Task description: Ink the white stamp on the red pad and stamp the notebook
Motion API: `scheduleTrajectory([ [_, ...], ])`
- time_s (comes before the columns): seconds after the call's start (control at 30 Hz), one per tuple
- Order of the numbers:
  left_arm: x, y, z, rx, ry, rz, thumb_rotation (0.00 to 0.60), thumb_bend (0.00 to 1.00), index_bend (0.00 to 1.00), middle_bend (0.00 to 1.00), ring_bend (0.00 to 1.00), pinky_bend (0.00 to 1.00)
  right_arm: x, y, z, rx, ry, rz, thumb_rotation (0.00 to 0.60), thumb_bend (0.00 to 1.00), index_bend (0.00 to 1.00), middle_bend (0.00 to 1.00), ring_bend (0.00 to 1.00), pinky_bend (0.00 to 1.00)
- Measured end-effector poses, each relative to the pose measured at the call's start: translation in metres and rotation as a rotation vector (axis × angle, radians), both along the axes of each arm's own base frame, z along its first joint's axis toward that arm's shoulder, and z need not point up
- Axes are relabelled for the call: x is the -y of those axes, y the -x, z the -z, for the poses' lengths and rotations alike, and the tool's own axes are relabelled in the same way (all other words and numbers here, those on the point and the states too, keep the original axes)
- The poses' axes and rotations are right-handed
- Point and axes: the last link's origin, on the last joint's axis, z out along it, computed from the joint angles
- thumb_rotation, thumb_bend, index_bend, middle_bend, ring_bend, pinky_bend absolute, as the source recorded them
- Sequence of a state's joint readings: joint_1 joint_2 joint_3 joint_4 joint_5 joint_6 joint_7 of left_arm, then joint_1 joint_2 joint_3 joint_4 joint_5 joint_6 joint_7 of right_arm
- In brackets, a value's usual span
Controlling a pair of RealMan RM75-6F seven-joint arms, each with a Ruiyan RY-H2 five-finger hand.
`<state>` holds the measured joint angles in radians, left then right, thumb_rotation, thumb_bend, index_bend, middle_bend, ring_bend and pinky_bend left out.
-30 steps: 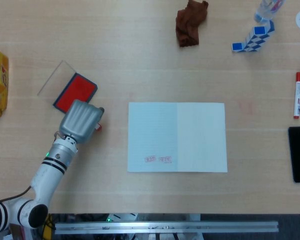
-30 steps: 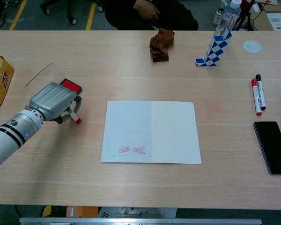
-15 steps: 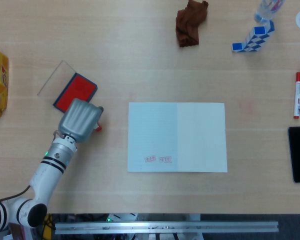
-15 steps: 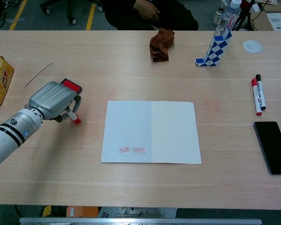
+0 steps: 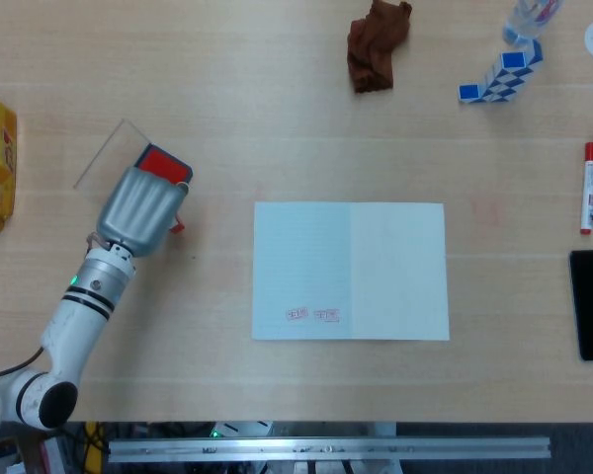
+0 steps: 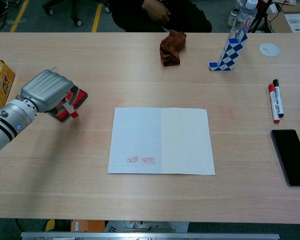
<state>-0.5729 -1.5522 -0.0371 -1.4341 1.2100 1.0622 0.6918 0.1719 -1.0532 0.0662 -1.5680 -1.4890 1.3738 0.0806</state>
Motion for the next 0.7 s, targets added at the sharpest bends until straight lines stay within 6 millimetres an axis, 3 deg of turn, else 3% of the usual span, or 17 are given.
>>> scheduleTrajectory([
  [0.23, -0.016, 0.014, -0.004, -0.051, -0.034, -0.002, 0.6, 0.32, 0.59, 1.0, 1.0, 1.0, -0.001, -0.002, 0.0, -0.004, 0.002, 0.002, 0.6, 0.12, 0.46, 0.49, 0.41, 0.57],
  [0.7, -0.032, 0.032, 0.01, -0.103, -0.049, -0.021, 0.6, 0.32, 0.59, 1.0, 1.0, 1.0, -0.004, -0.002, -0.001, -0.013, 0.007, 0.015, 0.6, 0.12, 0.46, 0.49, 0.41, 0.57],
])
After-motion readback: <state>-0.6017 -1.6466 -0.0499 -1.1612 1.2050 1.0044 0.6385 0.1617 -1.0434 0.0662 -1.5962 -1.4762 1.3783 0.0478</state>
